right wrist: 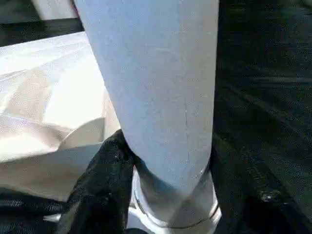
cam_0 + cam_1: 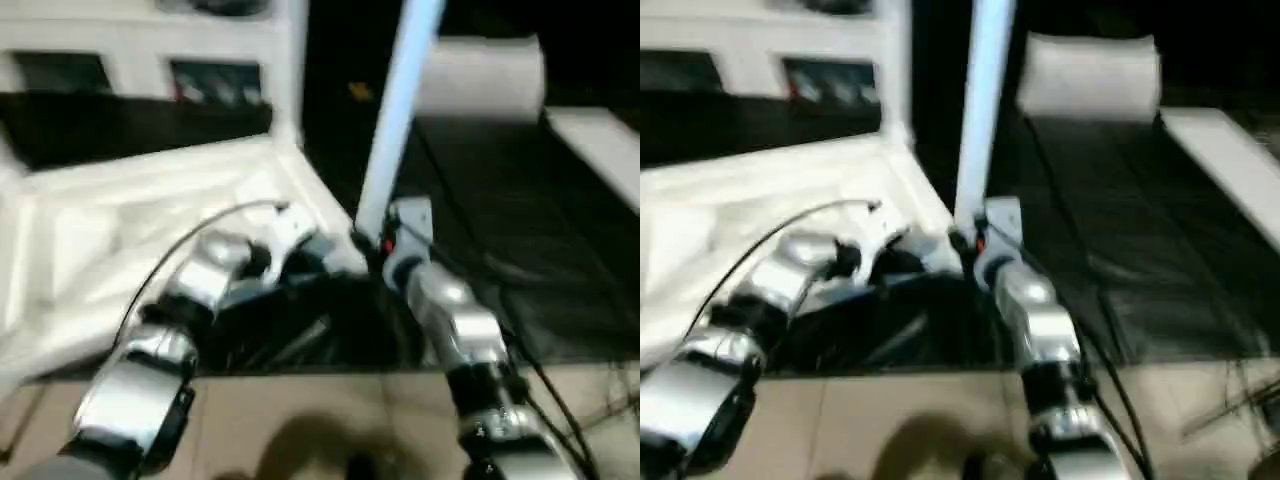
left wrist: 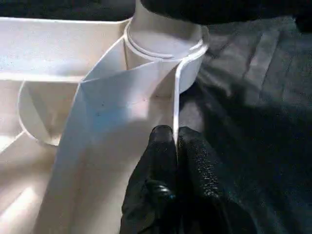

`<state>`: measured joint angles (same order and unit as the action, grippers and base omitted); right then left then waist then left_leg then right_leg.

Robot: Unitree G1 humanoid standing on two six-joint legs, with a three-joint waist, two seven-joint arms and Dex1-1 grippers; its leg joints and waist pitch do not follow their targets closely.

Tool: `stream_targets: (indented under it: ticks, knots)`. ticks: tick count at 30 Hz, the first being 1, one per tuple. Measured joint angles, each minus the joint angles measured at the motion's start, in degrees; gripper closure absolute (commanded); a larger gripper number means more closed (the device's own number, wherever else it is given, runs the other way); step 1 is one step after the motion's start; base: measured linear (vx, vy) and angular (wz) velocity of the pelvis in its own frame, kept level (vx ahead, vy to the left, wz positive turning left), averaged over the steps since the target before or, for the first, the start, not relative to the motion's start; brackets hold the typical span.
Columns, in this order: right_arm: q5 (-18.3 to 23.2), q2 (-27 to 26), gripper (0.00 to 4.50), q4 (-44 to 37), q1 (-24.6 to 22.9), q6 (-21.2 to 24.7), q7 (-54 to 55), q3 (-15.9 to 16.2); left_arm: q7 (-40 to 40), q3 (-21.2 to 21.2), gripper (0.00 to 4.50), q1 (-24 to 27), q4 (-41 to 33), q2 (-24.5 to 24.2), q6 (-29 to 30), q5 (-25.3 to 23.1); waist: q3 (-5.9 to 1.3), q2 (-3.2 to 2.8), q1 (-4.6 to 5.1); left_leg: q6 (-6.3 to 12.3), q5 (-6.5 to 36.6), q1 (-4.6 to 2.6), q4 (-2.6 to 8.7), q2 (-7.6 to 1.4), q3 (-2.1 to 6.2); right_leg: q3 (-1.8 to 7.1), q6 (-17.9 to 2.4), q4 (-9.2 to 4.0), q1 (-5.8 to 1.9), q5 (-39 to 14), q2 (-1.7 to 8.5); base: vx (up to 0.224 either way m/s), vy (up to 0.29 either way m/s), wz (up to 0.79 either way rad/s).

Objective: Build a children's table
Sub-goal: Rotate leg to tighten

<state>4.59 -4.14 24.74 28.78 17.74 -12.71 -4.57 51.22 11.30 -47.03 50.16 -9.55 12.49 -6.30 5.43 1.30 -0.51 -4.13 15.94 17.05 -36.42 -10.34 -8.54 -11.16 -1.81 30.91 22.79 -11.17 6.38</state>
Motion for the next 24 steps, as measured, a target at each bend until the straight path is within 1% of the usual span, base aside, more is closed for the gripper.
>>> stream_targets:
  ticks: [1,2,3,5,6,7,8,10,11,12,13,14,16,17,18,19,22,24]
  knots:
    - [0.05,-0.06,1.81,0.05,-0.18,-0.31,0.00,-0.07,-0.06,0.24,4.50,0.00,0.08,0.02,-0.25,-0.04,0.03,0.65,0.16,0.02,0.01,-0.26,0.00,0.59,-0.32,1.26,-0.56,0.24,0.14,1.54,0.03,-0.006,0.001,0.22]
    - [0.15,-0.06,1.64,-0.18,-0.60,-0.67,-0.04,-0.08,-0.05,0.60,4.50,0.01,0.12,0.01,-0.58,-0.10,0.07,0.80,0.16,0.03,0.02,-0.63,0.11,0.93,-0.43,1.96,-0.49,0.29,0.12,2.21,0.02,-0.006,0.001,0.22]
    - [0.31,-0.04,1.64,-0.79,-1.16,-0.83,-0.20,-0.08,0.28,0.94,4.50,0.01,0.12,-0.09,-1.01,-0.10,0.07,0.79,0.19,0.02,0.02,-0.85,0.38,1.00,-0.48,2.03,-0.48,0.18,0.12,2.20,0.03,0.000,0.000,0.00]
    - [0.93,0.21,1.43,-2.37,-2.31,-1.07,-1.99,-0.07,1.76,1.21,4.50,0.08,0.12,-0.67,-2.56,-0.10,0.07,0.79,0.20,0.01,-0.02,-0.50,0.89,0.99,-0.36,1.91,-0.46,-0.13,0.20,2.19,-0.04,0.000,0.000,0.00]
    - [1.44,0.63,1.33,-2.89,-2.67,-1.06,-2.95,-0.05,2.26,1.23,4.50,0.11,0.11,-0.81,-3.03,-0.10,0.06,0.79,0.22,-0.01,-0.04,-0.41,0.91,0.95,-0.36,1.93,-0.47,-0.07,0.29,2.19,-0.06,0.000,0.000,0.00]
    - [2.03,1.56,1.33,-4.19,-3.85,-1.07,-4.52,0.18,2.96,1.40,4.50,0.17,0.04,-0.88,-3.76,-0.11,0.05,0.77,0.08,-0.03,-0.05,-0.32,0.92,0.92,-0.34,1.94,-0.50,0.03,0.35,2.23,-0.07,0.000,0.000,0.00]
    - [2.55,2.89,1.07,-5.79,-5.37,-1.25,-6.77,0.60,4.09,1.52,4.50,0.33,0.03,-1.11,-4.86,-0.07,0.02,0.81,0.04,-0.04,-0.08,-0.21,0.92,0.91,-0.36,2.07,-0.54,0.26,0.44,2.40,-0.07,0.054,-0.020,0.14]
    - [3.18,4.46,1.00,-7.74,-7.51,-1.54,-9.81,0.85,5.52,2.04,4.50,0.40,-0.07,-1.49,-6.32,-0.04,-0.17,1.11,-0.11,0.21,-0.24,-0.08,0.91,0.93,-0.73,2.65,-0.96,0.47,0.65,3.89,-0.06,0.064,-0.026,0.17]
    - [3.83,5.82,0.94,-9.34,-9.15,-1.63,-11.66,1.31,6.49,2.33,4.50,0.51,-0.09,-1.93,-7.52,-0.04,-0.26,1.25,-0.33,0.24,-0.25,-0.06,0.92,0.87,-1.07,3.06,-1.10,0.85,0.84,4.46,-0.06,0.000,0.000,0.00]
    - [4.25,6.72,0.94,-9.89,-9.95,-1.39,-12.82,1.54,7.18,2.36,4.50,0.73,-0.28,-2.16,-8.26,0.12,-0.30,1.31,-0.44,0.24,-0.25,-0.01,0.92,0.85,-1.21,3.43,-1.10,1.36,1.11,4.45,-0.08,0.084,-0.044,0.21]
    - [4.88,7.40,0.66,-11.04,-10.90,-0.99,-13.91,1.53,7.75,2.45,4.50,0.89,-0.41,-2.41,-8.93,0.36,-0.31,1.28,-0.72,0.24,-0.25,0.02,1.08,0.85,-1.22,3.55,-0.94,1.65,1.29,4.31,-0.09,0.074,-0.048,0.11]
    - [6.03,9.15,0.55,-13.05,-12.44,-0.25,-15.94,1.52,8.47,2.65,4.50,0.95,-0.41,-2.93,-10.33,0.40,-0.33,1.30,-1.21,0.26,-0.26,0.11,1.28,0.82,-1.23,3.59,-0.89,1.94,1.59,4.03,-0.16,0.098,-0.074,0.12]
    - [7.77,11.61,0.51,-15.92,-15.40,0.71,-19.60,1.53,9.06,2.74,4.50,1.00,-0.23,-3.86,-12.67,0.38,-0.37,1.33,-1.66,0.27,-0.27,0.28,1.45,0.76,-1.18,3.59,-0.91,2.31,2.05,3.70,-0.23,0.028,-0.025,0.01]
    - [8.86,12.56,0.39,-16.97,-16.83,1.17,-21.11,1.11,9.51,2.73,4.50,0.99,-0.02,-4.76,-14.36,0.33,-0.38,1.30,-1.68,0.29,-0.28,0.44,1.52,0.66,-1.18,3.58,-0.99,2.34,2.29,3.68,-0.37,0.000,0.000,0.00]
    - [9.46,13.19,0.39,-17.78,-17.78,1.65,-22.00,0.57,9.72,2.73,4.50,0.98,0.26,-5.35,-15.71,0.25,-0.38,1.30,-1.71,0.29,-0.28,0.51,1.51,0.56,-1.18,3.56,-1.03,2.37,2.38,3.65,-0.49,0.000,0.000,0.00]
    - [10.11,14.04,0.14,-18.68,-18.74,2.00,-22.88,0.14,9.74,2.74,4.50,0.96,0.68,-5.75,-17.05,0.03,-0.39,1.29,-1.74,0.29,-0.28,0.56,1.49,0.47,-1.18,3.55,-1.07,2.36,2.42,3.65,-0.60,0.000,0.000,0.00]
    - [12.79,16.71,0.05,-22.86,-21.50,3.37,-25.56,-1.69,8.90,2.73,4.50,0.70,2.26,-6.12,-19.93,-0.28,-0.40,1.27,-1.85,0.24,-0.31,0.67,1.42,0.31,-1.12,3.56,-0.98,2.22,2.44,3.59,-0.86,0.000,0.000,0.00]
    - [14.80,18.48,0.05,-26.22,-23.62,4.68,-27.87,-1.75,8.14,2.61,4.50,0.64,2.77,-5.95,-20.23,-0.20,-0.43,1.30,-1.93,0.02,-0.43,0.72,1.40,0.24,-1.04,3.59,-0.99,2.17,2.43,3.60,-0.98,0.000,0.000,0.00]
